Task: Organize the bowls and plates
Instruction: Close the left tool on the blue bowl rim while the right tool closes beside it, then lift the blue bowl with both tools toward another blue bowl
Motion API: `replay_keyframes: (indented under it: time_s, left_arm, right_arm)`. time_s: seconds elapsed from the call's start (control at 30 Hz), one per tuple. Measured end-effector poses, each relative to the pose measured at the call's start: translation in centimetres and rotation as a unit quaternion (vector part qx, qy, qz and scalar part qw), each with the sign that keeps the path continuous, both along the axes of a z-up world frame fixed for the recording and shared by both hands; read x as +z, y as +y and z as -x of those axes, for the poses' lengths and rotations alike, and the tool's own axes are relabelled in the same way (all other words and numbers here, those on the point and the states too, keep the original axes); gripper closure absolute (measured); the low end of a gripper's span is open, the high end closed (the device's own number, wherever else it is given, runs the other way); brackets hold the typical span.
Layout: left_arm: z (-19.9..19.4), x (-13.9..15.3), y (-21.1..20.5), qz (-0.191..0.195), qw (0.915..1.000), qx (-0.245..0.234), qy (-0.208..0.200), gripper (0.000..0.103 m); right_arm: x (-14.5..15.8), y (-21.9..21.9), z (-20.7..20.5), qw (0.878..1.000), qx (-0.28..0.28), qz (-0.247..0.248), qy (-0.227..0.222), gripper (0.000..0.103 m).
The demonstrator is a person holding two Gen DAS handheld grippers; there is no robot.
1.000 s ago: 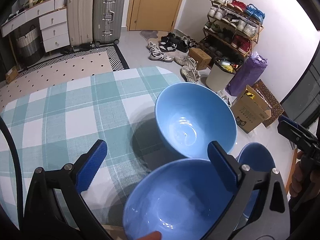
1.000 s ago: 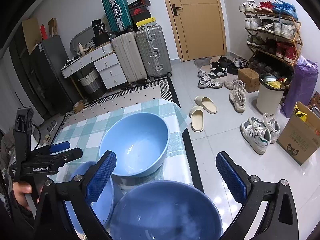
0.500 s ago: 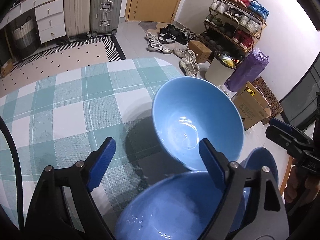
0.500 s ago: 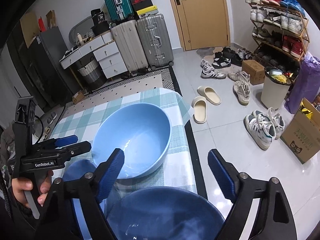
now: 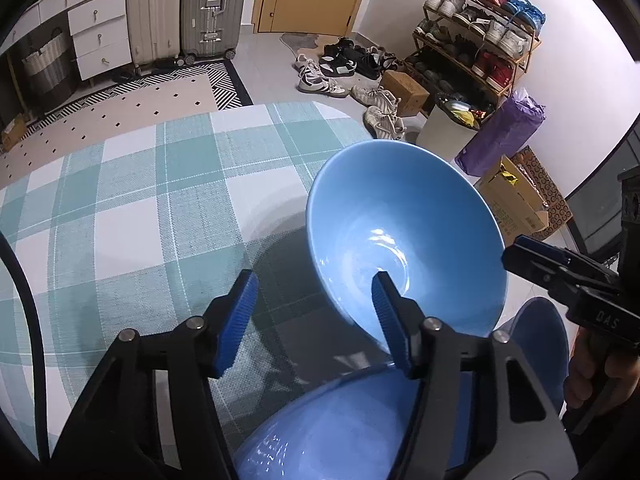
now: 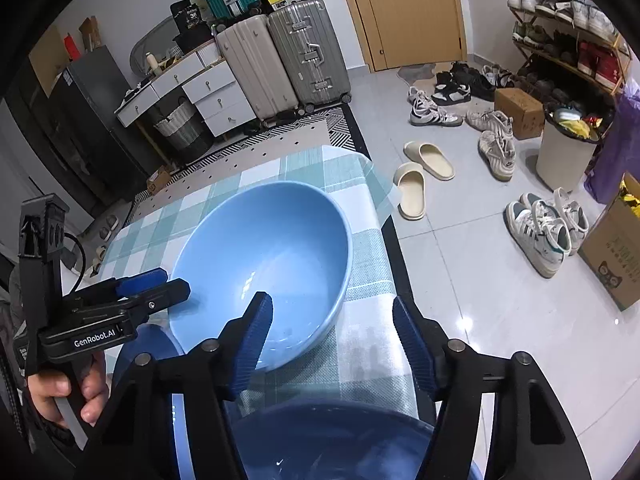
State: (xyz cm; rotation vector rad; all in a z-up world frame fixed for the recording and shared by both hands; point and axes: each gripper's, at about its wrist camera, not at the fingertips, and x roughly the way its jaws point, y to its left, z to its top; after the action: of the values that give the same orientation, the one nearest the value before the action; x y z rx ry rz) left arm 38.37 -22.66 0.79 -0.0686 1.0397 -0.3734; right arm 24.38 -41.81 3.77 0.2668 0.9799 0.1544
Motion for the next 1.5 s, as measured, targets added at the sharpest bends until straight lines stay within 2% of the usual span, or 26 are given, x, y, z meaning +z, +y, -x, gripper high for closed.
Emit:
replay_keyframes:
  time_s: [0.27, 0.43, 0.53, 0.67, 1.0, 1.5]
  left_arm:
    - [-0.2, -0.5, -0.4, -0.001, 1.0000, -0.007, 0.003, 0.069]
    - [-0.1, -0.4, -0.8, 0.005, 0.9999, -0.015, 0.000, 0.082]
    - [0.2, -0.2, -1.1, 0.002, 0.9998, -0.019, -0.004, 0.087]
    - [0.4, 0.0, -1.4, -0.004, 0.9998, -0.019, -0.009, 0.087]
    - [0.4, 0.2, -2.1, -0.023, 0.9993, -0.017, -0.023, 0.087]
    - [1.1, 2.2, -3.5, -0.020, 0.9985, -0.022, -0.045, 0.087]
  right_arm:
    - [-1.0, 0.1, -0.7, 1.000, 0.000, -0.002, 0.010, 0.064]
    - [-1.3, 0.0, -0.7, 1.000, -0.001, -0.001, 0.012, 0.072]
    - [-1.4, 0.1, -0.7, 1.000, 0.001, 0.005, 0.008, 0.076]
    - [-1.4, 0.3, -0.6, 1.000, 0.005, 0.009, 0.005, 0.085]
    - [-1.1, 0.8, -0.5, 0.999, 0.003, 0.032, -0.005, 0.087]
    - [0.5, -0.3, 0.4, 0.999, -0.012, 0.033, -0.035, 0.087]
